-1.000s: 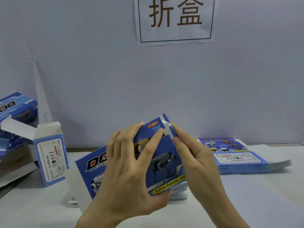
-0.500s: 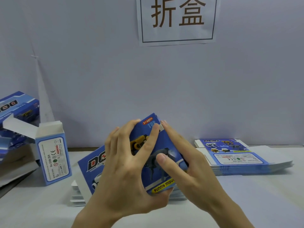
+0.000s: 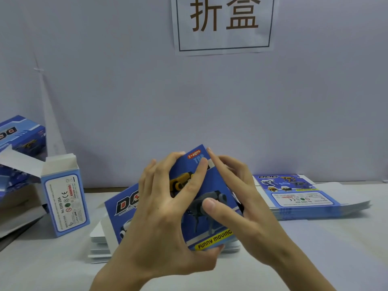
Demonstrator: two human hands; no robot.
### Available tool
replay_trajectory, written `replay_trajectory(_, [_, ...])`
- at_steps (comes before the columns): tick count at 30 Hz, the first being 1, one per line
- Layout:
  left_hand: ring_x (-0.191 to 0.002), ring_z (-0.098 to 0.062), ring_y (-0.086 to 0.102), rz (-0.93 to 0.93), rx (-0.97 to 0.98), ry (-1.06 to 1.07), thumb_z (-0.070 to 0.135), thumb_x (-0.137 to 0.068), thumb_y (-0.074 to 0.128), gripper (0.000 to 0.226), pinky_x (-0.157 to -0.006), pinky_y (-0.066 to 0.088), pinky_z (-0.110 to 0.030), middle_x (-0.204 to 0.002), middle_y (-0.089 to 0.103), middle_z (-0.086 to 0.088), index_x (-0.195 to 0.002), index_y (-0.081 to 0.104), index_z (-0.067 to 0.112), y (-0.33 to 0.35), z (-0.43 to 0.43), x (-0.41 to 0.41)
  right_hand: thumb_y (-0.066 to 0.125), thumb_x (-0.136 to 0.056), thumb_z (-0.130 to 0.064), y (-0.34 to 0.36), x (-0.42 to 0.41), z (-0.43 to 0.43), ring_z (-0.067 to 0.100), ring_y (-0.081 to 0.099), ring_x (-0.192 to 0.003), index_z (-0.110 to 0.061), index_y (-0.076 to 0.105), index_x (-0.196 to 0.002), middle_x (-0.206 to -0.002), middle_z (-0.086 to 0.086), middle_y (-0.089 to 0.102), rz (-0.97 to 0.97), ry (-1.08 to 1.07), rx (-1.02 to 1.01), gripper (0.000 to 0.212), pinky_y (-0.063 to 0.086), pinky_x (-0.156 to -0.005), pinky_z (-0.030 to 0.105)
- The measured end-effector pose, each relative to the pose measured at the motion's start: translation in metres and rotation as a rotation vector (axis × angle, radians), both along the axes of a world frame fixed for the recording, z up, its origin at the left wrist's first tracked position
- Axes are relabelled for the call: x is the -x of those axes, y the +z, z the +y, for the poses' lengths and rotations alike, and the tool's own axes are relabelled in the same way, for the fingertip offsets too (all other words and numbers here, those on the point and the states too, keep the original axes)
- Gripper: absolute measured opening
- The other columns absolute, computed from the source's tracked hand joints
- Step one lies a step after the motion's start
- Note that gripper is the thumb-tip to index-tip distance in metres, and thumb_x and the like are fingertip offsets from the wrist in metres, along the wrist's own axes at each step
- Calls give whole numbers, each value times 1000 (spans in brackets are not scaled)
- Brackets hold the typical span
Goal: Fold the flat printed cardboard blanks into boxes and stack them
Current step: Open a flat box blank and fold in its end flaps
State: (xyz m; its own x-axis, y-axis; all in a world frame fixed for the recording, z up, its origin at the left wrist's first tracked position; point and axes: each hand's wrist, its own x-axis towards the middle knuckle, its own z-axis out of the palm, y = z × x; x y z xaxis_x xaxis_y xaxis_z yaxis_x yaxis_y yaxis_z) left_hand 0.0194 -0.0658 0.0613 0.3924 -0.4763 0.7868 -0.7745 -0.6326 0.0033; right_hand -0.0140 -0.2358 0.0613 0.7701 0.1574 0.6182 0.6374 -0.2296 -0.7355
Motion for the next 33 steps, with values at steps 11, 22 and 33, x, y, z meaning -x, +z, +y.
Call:
replay_trajectory(11, [-126, -35, 32, 21, 60, 83, 61, -56, 60, 103, -93, 40, -68, -141, 32, -20, -145, 36, 15, 8, 20, -9, 54, -84, -55, -11, -3, 10, -12, 13, -141, -52, 21, -145, -151, -37, 14, -2, -36, 181, 69, 28, -109, 11])
replay_trajectory(22, [-145, -23, 21, 76, -99, -121, 63, -66, 66, 101, -120, 0, -42, -154, 18, -8, -149, 26, 24, -7, 15, -20, 68, -68, -36, -11, -18, -3, -6, 65, -95, -41, 42, -127, -109, -19, 65, 349, -21, -196, 65, 52, -67, 12])
replay_trajectory(33, [-141, -22, 28, 738, 687, 265, 95, -54, 42, 117, -110, 26, -47, -158, 20, 1, -147, -10, 46, -6, 30, -40, 76, -67, -29, -28, -43, -10, 30, 68, -98, -49, 13, -144, -106, 2, 72, 378, -59, -693, 102, 54, -75, 34])
